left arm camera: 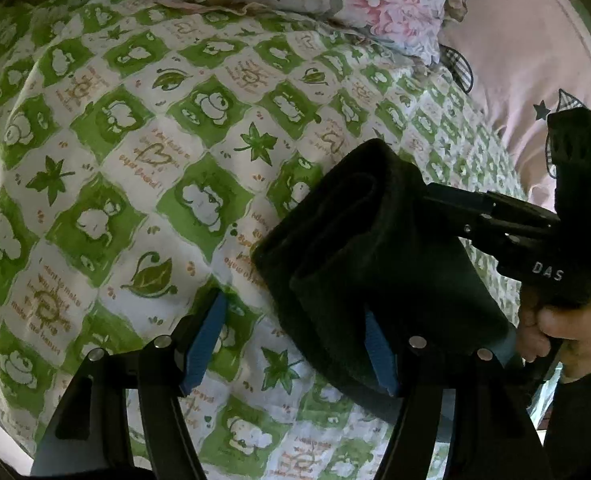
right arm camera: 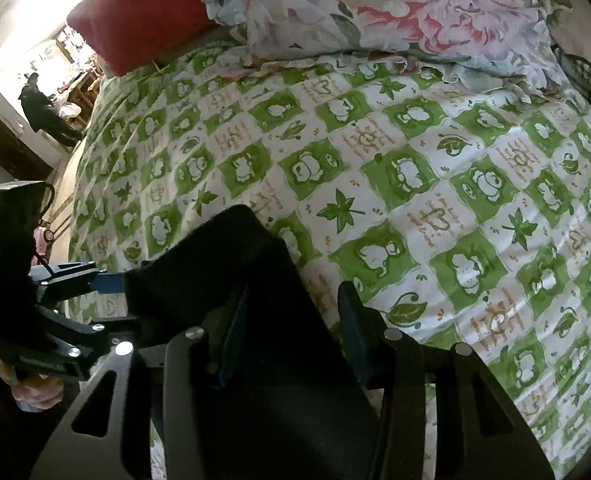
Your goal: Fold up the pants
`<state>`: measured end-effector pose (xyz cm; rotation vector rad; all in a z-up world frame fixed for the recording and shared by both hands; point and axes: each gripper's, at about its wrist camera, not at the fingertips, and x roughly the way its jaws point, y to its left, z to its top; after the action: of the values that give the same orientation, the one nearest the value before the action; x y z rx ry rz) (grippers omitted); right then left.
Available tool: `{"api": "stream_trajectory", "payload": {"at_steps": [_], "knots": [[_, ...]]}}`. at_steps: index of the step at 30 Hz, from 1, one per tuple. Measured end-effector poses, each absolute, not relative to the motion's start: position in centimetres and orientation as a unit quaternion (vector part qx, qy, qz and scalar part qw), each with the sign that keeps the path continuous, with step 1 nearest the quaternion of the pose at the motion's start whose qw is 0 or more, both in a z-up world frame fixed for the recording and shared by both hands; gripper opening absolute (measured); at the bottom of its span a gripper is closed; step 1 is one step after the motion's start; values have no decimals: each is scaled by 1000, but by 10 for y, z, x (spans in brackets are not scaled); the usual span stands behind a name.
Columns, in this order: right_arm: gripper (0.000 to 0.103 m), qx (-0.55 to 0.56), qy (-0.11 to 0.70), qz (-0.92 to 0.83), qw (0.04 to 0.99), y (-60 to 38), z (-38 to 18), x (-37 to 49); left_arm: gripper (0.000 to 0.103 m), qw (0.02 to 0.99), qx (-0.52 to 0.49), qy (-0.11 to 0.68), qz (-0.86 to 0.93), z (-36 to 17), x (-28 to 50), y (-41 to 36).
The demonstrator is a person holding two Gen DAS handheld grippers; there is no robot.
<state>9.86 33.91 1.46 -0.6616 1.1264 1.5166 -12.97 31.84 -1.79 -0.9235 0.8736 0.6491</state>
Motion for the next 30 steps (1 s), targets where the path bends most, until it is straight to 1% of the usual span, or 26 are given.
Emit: {"api": "stream_trajectory", "payload": {"at_steps": [2, 3, 4, 5, 6, 8, 9, 10, 11, 14, 21, 30], "knots": [[47, -280, 472, 641, 537, 339, 15, 97, 62, 757, -419, 400, 303, -18, -128, 318], [47, -280, 471, 643, 535, 340, 15, 96, 56, 758, -415, 402, 304, -18, -125, 317], [44, -279, 471, 644, 534, 340, 16, 96, 46, 762, -410, 402, 299, -18, -122, 316], [36, -279, 470, 648, 531, 340, 16, 94, 40, 764, -409, 404, 292, -18, -119, 315], [34, -280, 469, 651, 527, 340, 16, 91, 36, 765, -407, 406, 289, -18, -117, 314], [21, -287, 462, 654, 526, 340, 16, 85, 31, 770, -396, 406, 292, -15, -114, 312], [20, -289, 459, 654, 527, 339, 16, 83, 28, 773, -389, 407, 293, -13, -113, 309], [16, -290, 454, 654, 530, 338, 18, 81, 26, 777, -382, 406, 293, -10, -112, 307], [12, -290, 452, 654, 532, 337, 19, 81, 25, 779, -378, 405, 293, -7, -111, 306], [9, -278, 448, 657, 539, 329, 25, 83, 22, 786, -370, 401, 290, 1, -111, 302], [7, -237, 436, 658, 566, 302, 42, 87, 20, 811, -342, 383, 280, 33, -110, 288], [6, -149, 426, 634, 627, 225, 70, 115, 20, 867, -279, 357, 209, 86, -79, 228]]}}
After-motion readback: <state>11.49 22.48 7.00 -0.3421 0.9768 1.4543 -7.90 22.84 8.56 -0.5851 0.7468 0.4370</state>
